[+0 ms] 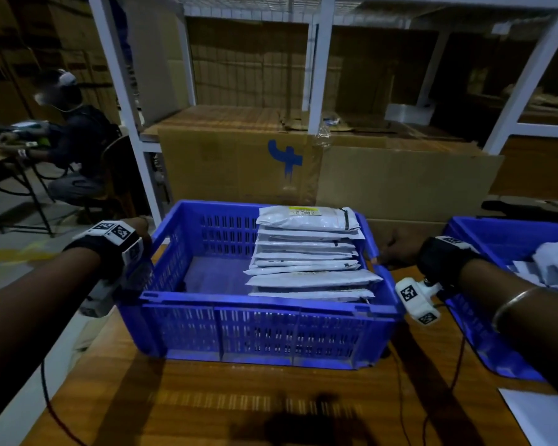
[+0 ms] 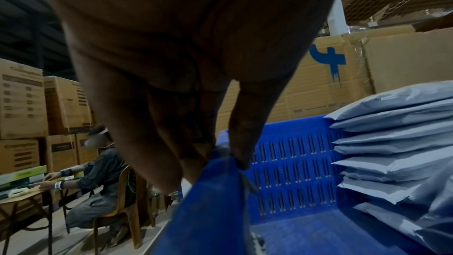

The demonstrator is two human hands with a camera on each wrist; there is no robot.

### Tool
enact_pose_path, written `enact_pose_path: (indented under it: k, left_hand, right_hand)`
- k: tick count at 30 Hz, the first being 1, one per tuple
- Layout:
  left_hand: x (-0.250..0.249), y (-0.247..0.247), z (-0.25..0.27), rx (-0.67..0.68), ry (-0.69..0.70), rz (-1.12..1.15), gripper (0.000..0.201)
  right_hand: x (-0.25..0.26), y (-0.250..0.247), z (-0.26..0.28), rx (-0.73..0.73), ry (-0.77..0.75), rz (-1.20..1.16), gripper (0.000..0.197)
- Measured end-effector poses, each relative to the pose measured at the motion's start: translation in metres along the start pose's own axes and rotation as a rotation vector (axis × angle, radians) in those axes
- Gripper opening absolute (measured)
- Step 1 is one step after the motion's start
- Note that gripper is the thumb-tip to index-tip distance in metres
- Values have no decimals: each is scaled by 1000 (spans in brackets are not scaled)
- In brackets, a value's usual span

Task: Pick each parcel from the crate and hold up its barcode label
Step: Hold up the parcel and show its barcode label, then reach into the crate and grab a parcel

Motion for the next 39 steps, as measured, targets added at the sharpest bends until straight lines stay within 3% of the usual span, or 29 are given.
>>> enact_pose_path:
  k: [2, 6, 12, 15, 19, 27, 34, 39]
  left_hand:
    - [-2, 0, 0, 53, 39, 16, 12]
    - [-14, -7, 6, 28, 17, 60, 24]
    - [-84, -39, 38, -54, 108, 187, 26]
    - [-141, -42, 51, -79, 162, 295, 37]
    - [-253, -42, 86, -121, 268, 470, 39]
    - [-471, -36, 154, -54, 411, 640, 31]
    - [-583, -19, 166, 92, 430, 716, 26]
    - [-622, -2, 153, 59, 434, 698, 21]
  right_hand:
    - [-2, -1, 3, -5, 20, -7, 35]
    - [-10, -4, 1, 12, -2, 3, 55]
    - [-26, -34, -3, 29, -20, 73, 28]
    - [-41, -61, 3, 62, -60, 102, 26]
    - [-79, -114, 14, 53, -113, 166, 25]
    - [-198, -238, 32, -36, -102, 148, 20]
    - [-284, -316, 27, -135, -16, 104, 22]
    - [-322, -349, 20, -212, 36, 190, 22]
Point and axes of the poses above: each hand's wrist, its own z-axis away from the middle knuckle, its own y-axis out of the palm, x = y × z, the point moved 3 cm from there along -z, towards the middle knuckle, and after that the axes turned 9 degrees about y, right-handed, at the moved point
